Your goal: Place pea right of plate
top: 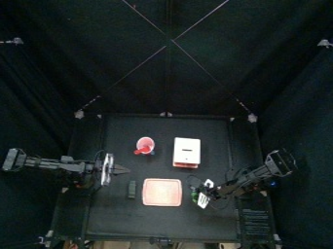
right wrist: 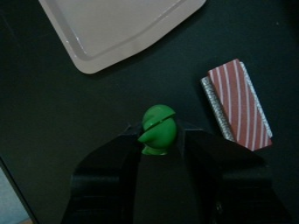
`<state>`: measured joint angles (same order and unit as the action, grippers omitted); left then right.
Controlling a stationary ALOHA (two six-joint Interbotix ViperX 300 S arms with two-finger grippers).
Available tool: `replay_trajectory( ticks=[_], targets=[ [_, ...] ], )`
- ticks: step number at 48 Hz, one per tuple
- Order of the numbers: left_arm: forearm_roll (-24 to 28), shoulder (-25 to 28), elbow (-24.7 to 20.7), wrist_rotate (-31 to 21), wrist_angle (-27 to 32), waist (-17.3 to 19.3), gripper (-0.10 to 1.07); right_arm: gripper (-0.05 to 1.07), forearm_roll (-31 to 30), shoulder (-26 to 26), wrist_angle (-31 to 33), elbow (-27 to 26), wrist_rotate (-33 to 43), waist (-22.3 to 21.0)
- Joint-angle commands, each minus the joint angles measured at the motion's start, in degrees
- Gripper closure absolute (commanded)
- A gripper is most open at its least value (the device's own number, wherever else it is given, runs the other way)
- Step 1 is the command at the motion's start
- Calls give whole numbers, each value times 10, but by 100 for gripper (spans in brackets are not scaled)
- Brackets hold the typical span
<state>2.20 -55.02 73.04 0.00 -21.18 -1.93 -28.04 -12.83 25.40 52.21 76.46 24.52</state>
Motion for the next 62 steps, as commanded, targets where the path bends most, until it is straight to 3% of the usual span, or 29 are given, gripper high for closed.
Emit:
replay_trajectory(
  ticks=[1,11,26,47,62],
  targets=[
    [0,4,-8,1,-5,1,101,29,4,-13,4,-8,-1,8],
    [0,4,-8,1,-4,1,101,29,23,-19,40,-9,-7,13],
    [0,4,-8,1,-5,3,101,27,22,-10,31,-26,-7,13],
    [0,4,-7,1,-4,4,101,9,22,-9,17,-22,-8,14],
    [0,4,-7,1,-5,3,101,9,15,36,-15,-48,-11,33]
  ],
)
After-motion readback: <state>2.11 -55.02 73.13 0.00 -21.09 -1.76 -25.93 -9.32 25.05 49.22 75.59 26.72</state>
